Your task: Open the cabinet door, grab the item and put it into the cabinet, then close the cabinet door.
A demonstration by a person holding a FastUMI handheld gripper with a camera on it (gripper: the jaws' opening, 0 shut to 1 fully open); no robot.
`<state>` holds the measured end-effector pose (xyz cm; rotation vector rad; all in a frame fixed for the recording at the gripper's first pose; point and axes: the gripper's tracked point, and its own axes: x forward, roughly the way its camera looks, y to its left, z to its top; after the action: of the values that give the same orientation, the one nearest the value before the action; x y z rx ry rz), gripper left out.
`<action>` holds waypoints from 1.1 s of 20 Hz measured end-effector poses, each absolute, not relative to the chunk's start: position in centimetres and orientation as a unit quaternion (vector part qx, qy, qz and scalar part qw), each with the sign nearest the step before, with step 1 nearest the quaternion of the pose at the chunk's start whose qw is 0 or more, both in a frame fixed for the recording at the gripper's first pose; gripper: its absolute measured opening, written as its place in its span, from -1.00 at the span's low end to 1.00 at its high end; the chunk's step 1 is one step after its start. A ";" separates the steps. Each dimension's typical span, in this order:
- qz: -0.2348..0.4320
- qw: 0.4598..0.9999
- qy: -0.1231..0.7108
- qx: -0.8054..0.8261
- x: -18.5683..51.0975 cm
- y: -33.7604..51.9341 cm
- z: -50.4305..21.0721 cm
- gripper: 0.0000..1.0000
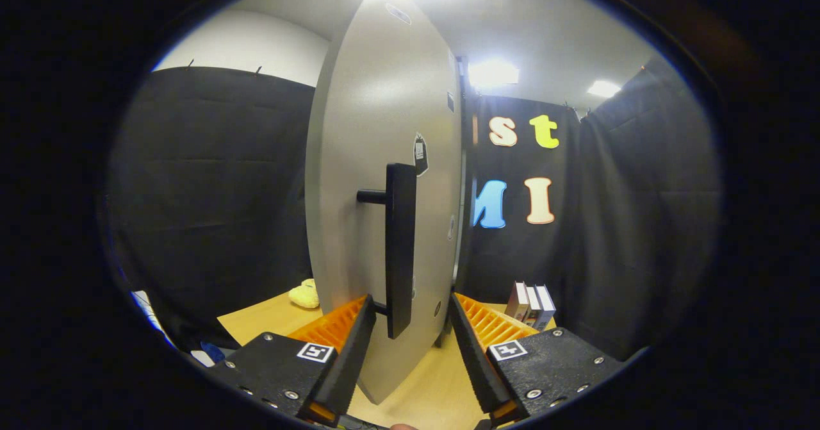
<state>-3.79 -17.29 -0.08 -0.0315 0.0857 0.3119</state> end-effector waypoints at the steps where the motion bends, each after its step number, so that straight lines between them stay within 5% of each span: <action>1: 0.141 0.989 0.041 -0.014 -3.6 -17.9 -0.1 0.54; 15: 0.007 1.000 0.003 0.016 -5.2 -21.8 -2.9 0.80; 22: -0.073 0.996 0.037 0.041 -10.2 -20.3 -12.6 0.80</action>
<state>-10.18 -20.30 -12.56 0.0830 0.0748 -0.1465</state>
